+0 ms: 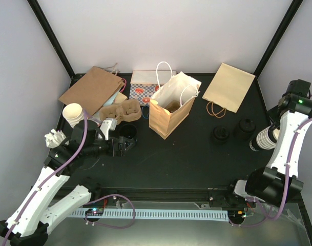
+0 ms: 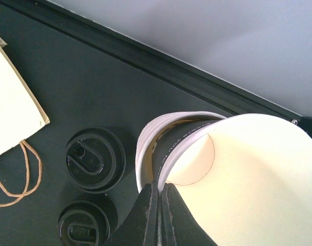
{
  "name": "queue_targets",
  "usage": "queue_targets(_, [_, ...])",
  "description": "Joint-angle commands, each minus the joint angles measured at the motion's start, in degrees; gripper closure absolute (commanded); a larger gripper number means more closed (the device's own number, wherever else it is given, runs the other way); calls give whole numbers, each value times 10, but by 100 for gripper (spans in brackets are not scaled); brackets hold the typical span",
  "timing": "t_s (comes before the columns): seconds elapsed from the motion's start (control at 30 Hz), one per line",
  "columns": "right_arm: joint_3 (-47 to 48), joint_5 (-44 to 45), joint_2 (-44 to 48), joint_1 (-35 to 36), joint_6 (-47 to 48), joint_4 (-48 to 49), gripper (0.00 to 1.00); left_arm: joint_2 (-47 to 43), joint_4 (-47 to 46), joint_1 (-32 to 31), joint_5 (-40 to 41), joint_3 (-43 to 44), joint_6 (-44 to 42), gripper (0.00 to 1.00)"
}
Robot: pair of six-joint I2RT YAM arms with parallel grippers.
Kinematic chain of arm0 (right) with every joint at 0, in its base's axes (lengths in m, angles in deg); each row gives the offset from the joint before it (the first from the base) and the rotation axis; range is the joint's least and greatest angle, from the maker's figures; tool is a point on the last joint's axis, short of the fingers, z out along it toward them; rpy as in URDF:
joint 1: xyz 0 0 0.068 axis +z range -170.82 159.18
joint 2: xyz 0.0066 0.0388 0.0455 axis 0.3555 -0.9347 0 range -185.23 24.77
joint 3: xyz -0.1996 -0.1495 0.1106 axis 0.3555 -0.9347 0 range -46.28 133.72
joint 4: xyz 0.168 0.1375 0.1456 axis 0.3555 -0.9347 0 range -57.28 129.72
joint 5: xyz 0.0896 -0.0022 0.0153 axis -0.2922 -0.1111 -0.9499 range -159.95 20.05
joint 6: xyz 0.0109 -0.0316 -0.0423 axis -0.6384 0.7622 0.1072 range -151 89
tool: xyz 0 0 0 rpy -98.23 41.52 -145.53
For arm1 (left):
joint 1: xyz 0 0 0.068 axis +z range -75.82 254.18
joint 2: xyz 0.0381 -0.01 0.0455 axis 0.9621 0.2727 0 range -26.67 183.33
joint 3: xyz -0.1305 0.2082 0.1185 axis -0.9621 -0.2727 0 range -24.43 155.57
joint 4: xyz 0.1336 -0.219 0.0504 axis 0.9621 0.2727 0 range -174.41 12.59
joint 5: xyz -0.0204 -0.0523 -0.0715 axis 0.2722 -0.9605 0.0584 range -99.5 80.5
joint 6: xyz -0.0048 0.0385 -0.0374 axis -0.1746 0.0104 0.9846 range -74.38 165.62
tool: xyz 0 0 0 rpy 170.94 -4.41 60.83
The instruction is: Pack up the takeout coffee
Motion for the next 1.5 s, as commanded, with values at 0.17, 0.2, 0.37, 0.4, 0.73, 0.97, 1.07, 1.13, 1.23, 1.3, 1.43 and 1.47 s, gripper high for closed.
queue_targets(0.17, [12,17,-8,9,-12,-24,99,0,7,4,0,17,-3,1])
queue_targets(0.2, [13,18,-10,11,-12,-25,99,1,8,4,0,17,-4,1])
queue_targets(0.37, [15,23,-23,14,-14,-47,99,4,12,4,3,18,-2,1])
queue_targets(0.4, [18,25,-25,17,-15,-55,99,5,13,4,3,19,-1,1])
queue_targets(0.73, [73,16,-38,46,-26,-68,99,9,11,4,7,21,0,1])
queue_targets(0.97, [151,33,-73,90,-41,-101,99,10,9,4,10,23,-2,1])
queue_targets(1.07, [200,41,-88,105,-47,-122,99,12,11,4,12,25,-3,1])
queue_targets(1.13, [220,35,-88,112,-44,-124,99,13,11,4,13,26,-4,1])
queue_targets(1.23, [243,24,-79,112,-45,-124,99,14,12,4,14,27,-4,1])
queue_targets(1.3, [266,10,-75,112,-39,-124,99,13,13,4,14,27,-3,1])
queue_targets(1.43, [322,-18,-65,116,-17,-124,99,13,15,4,15,30,-2,1])
queue_targets(1.47, [338,-19,-60,116,-12,-123,99,12,16,4,15,31,-2,1])
